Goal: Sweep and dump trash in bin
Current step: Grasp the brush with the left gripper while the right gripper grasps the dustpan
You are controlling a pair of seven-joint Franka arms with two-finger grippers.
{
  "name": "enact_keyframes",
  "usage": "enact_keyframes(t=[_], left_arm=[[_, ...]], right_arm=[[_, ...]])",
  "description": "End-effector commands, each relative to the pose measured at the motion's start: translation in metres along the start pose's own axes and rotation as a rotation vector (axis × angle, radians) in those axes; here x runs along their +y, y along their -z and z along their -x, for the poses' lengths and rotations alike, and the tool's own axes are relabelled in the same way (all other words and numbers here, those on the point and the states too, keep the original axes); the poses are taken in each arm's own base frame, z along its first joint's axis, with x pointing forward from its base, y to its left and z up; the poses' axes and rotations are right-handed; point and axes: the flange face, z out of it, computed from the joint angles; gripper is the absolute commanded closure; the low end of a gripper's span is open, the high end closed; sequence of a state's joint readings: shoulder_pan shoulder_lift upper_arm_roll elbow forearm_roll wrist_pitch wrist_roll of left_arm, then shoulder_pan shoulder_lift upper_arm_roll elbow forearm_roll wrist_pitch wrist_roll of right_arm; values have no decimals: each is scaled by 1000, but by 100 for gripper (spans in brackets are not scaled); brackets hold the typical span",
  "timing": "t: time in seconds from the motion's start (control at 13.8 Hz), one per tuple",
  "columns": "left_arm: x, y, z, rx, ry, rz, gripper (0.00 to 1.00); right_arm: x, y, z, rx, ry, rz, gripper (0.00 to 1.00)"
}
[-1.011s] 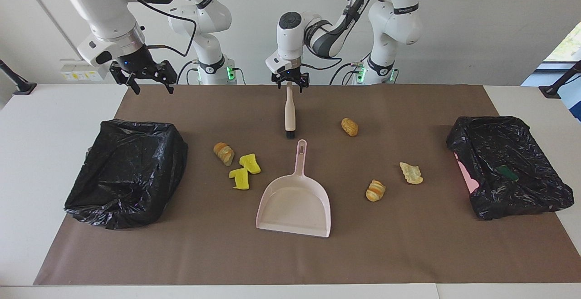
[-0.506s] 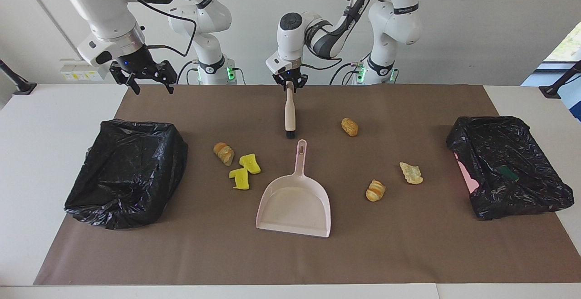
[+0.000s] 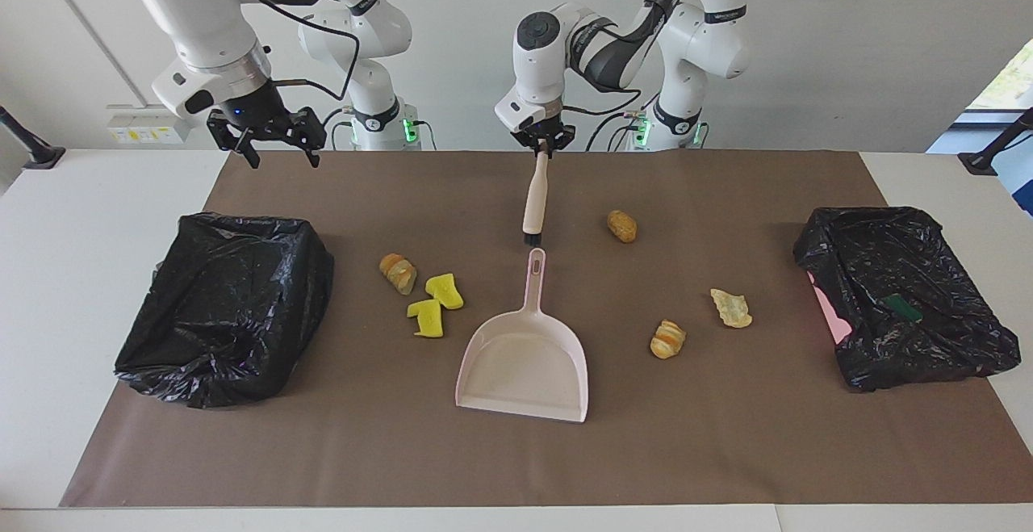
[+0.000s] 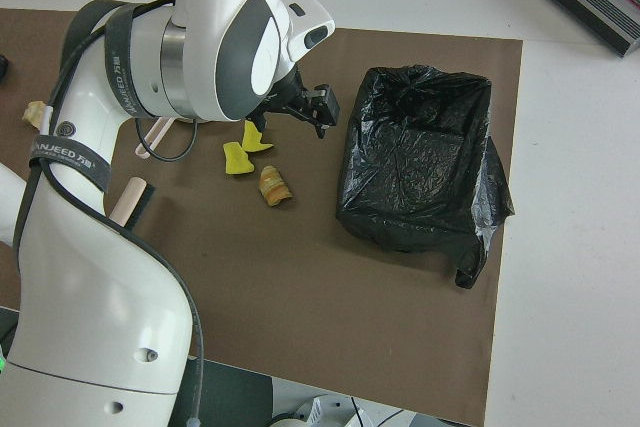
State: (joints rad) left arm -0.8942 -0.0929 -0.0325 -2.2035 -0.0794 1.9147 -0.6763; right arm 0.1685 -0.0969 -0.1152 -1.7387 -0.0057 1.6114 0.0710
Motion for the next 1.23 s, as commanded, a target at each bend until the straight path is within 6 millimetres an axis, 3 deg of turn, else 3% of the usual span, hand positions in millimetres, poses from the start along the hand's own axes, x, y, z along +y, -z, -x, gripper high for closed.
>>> enact_keyframes(t=[0.0, 0.14, 0.29, 0.72, 0.94, 1.16], left_arm=[[-52, 30, -10, 15, 40, -39, 100], [-101, 42, -30, 0, 75, -22, 100], [-134, 39, -48, -12, 126, -17, 100], [-265, 24, -103, 23, 350, 15, 100], [-324, 15, -113, 60, 383, 8, 100], [-355, -6, -128, 71, 423, -4, 100]], right_arm=[[-41, -10, -9, 55, -44, -9, 0], [-68, -26, -27, 72, -97, -12, 0], [-107, -48, -43, 66, -147, -30, 0], [-217, -124, -92, 64, -300, -93, 0], [-272, -168, -98, 78, -261, -123, 0], [-320, -207, -89, 70, -244, -112, 0]])
